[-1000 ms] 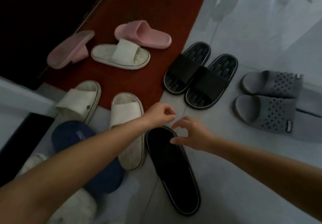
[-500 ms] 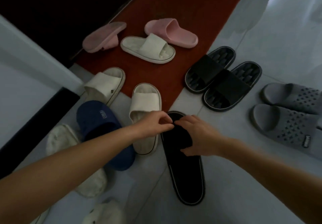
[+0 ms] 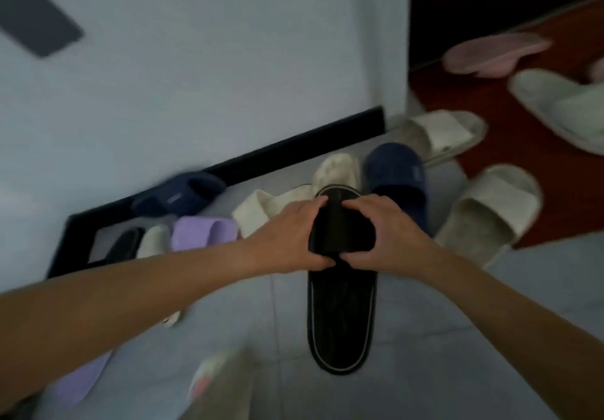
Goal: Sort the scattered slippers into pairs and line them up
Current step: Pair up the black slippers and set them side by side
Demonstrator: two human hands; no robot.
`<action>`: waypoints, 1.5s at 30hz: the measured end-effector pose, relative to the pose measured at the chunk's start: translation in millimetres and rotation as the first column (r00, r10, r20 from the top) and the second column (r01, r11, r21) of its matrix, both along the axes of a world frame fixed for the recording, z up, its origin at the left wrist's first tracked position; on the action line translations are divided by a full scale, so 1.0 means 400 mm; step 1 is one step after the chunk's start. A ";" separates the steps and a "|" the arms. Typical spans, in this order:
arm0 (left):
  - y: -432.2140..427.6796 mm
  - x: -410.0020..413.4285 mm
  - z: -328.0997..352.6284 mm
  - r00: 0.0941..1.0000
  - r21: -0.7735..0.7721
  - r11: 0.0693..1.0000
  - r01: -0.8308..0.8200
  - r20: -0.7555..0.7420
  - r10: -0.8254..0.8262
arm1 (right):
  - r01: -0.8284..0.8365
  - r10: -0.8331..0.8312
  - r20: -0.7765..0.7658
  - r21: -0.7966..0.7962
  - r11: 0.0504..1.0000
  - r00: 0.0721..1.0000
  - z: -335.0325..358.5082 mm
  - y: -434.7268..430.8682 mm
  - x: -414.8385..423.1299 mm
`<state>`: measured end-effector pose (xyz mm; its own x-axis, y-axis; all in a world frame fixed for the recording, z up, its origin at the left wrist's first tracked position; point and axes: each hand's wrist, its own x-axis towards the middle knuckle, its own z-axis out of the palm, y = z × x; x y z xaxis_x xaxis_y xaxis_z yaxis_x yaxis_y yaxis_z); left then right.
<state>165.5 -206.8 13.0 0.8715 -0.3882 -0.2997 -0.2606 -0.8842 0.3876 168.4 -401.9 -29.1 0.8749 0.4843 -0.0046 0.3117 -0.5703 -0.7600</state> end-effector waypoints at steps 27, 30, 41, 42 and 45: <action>0.775 -0.296 -0.133 0.914 -0.283 0.899 -0.334 0.134 0.382 | -0.333 0.396 0.162 -0.315 0.889 0.904 0.024 0.745 -0.107; 0.867 -0.323 -0.169 0.881 -0.327 0.834 -0.446 0.003 0.472 | -0.367 0.422 0.136 -0.306 0.878 0.896 0.022 0.803 -0.111; 1.227 -0.308 -0.259 0.195 -0.246 0.189 -0.950 0.003 0.981 | -0.482 0.563 0.157 -0.365 0.797 0.812 0.004 1.073 -0.082; 1.250 -0.297 -0.274 0.107 -0.221 0.101 -0.970 -0.019 0.994 | -0.488 0.572 0.162 -0.368 0.791 0.804 0.003 1.086 -0.089; 1.278 -0.254 -0.319 -0.082 -0.124 -0.100 -0.987 -0.137 0.987 | -0.493 0.577 0.167 -0.367 0.789 0.799 -0.002 1.079 -0.108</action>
